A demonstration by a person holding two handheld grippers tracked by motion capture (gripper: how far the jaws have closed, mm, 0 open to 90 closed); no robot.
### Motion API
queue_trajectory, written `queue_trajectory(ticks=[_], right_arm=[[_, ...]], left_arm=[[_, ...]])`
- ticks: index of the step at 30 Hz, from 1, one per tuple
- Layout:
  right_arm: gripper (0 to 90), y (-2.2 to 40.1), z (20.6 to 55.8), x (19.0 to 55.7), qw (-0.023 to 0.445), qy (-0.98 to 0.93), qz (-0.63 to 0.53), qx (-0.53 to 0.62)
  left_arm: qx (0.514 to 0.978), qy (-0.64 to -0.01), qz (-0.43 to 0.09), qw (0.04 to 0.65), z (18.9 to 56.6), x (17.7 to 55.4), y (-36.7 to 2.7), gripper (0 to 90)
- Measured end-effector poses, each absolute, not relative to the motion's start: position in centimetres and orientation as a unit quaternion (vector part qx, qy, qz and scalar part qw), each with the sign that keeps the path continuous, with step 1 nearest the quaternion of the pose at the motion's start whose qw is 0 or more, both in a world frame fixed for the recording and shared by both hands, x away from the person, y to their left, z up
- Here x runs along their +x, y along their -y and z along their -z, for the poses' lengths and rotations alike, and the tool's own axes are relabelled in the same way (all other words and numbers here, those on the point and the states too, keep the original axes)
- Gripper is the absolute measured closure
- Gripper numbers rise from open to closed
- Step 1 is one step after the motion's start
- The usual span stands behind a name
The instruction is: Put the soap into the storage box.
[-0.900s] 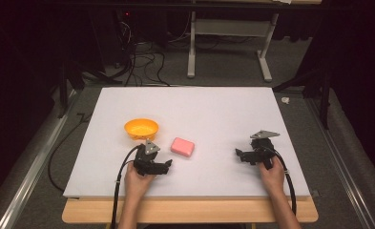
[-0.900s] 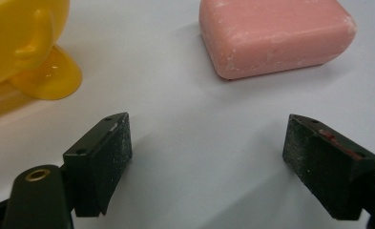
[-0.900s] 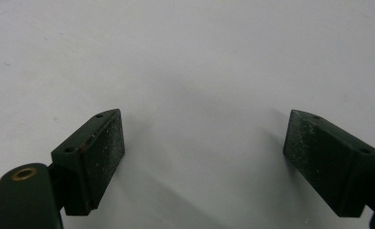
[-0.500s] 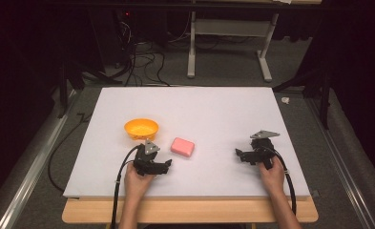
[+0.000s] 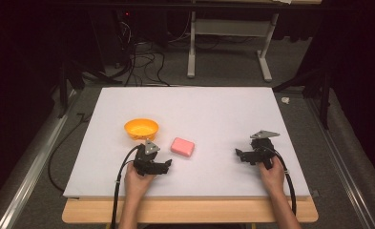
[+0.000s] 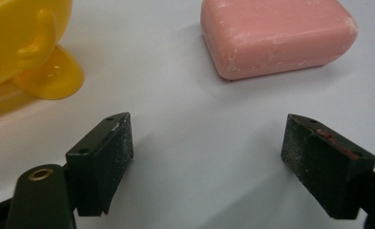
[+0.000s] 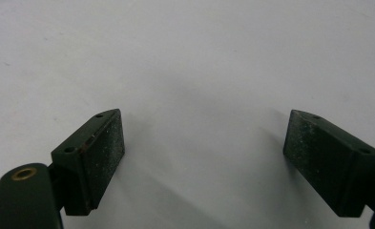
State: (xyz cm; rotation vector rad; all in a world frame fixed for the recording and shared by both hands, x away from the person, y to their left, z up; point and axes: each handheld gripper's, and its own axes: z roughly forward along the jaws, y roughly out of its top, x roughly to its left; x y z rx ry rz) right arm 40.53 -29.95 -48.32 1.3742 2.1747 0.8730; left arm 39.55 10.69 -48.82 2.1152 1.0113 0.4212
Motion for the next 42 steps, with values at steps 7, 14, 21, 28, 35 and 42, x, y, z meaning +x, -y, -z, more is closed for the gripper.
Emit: queue_trajectory(ticks=[7,14,21,28,35,42], right_arm=[[14.5,30.0,48.3,40.5,0.211,-0.783,-0.314,0.494],[14.5,30.0,48.3,40.5,0.211,-0.783,-0.314,0.494],[14.5,30.0,48.3,40.5,0.211,-0.782,-0.314,0.495],[14.5,30.0,48.3,40.5,0.211,-0.783,-0.314,0.494],[14.5,30.0,48.3,40.5,0.211,-0.783,-0.314,0.494],[14.5,29.9,48.3,40.5,0.211,-0.782,-0.314,0.495]], left_arm=[[0.826,-0.395,-0.166,0.367,48.8,39.6,-10.6,18.5],[0.828,-0.390,-0.168,0.365,48.6,39.3,-10.2,18.2],[0.823,-0.386,-0.163,0.383,47.8,38.8,-9.6,17.5],[0.812,-0.383,-0.168,0.408,46.8,38.1,-9.1,16.2],[0.802,-0.391,-0.181,0.414,46.2,37.8,-8.8,15.8],[0.799,-0.393,-0.187,0.415,45.5,37.8,-8.0,15.4]])
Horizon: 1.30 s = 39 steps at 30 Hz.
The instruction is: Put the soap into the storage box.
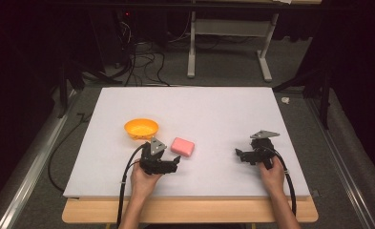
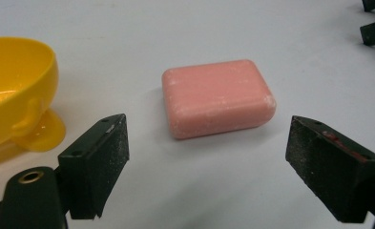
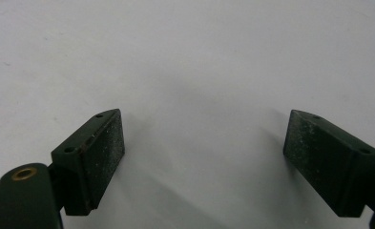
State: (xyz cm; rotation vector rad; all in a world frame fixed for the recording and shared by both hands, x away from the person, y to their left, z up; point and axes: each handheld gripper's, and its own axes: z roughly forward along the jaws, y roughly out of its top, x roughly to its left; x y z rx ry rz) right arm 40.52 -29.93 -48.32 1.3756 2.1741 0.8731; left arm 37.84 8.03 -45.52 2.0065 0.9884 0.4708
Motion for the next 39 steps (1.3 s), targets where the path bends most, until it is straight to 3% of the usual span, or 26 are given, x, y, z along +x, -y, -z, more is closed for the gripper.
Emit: queue_trajectory(ticks=[16,39], right_arm=[[14.5,30.0,48.3,40.5,0.211,-0.783,-0.314,0.494],[14.5,30.0,48.3,40.5,0.212,-0.783,-0.314,0.493]], left_arm=[[0.785,-0.412,-0.178,0.427,44.5,38.5,-6.3,14.1],[0.784,-0.441,-0.166,0.404,44.4,40.3,-3.6,4.4]])
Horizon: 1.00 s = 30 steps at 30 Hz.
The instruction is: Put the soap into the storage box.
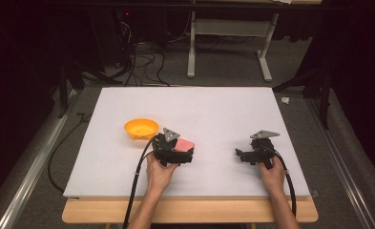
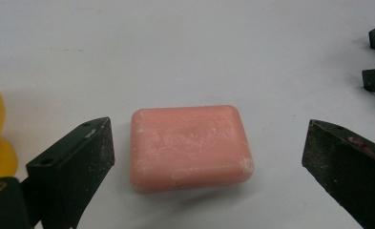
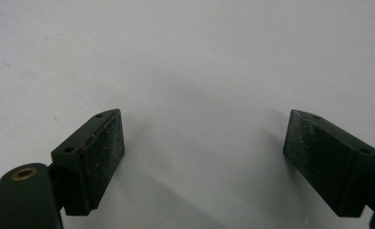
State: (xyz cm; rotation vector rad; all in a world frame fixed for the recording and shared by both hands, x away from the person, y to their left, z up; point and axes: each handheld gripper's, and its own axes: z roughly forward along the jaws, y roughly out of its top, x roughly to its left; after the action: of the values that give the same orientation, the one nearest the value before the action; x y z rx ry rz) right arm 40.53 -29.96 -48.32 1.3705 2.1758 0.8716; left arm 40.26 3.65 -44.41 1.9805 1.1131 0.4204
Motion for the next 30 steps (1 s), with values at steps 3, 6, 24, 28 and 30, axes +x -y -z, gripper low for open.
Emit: queue_trajectory(ticks=[3,6,24,28,30], right_arm=[[14.5,30.0,48.3,40.5,0.212,-0.783,-0.314,0.493],[14.5,30.0,48.3,40.5,0.212,-0.783,-0.314,0.493],[14.5,30.0,48.3,40.5,0.212,-0.783,-0.314,0.493],[14.5,30.0,48.3,40.5,0.212,-0.783,-0.314,0.493],[14.5,30.0,48.3,40.5,0.212,-0.783,-0.314,0.493]], left_arm=[[0.787,-0.443,-0.167,0.396,44.7,40.6,-3.4,3.8],[0.787,-0.452,-0.165,0.386,45.2,41.2,-3.1,2.9],[0.791,-0.469,-0.173,0.354,46.7,42.8,-2.6,0.2],[0.796,-0.467,-0.169,0.347,47.1,42.9,-2.5,0.3],[0.798,-0.468,-0.163,0.344,47.3,43.0,-2.4,0.5]])
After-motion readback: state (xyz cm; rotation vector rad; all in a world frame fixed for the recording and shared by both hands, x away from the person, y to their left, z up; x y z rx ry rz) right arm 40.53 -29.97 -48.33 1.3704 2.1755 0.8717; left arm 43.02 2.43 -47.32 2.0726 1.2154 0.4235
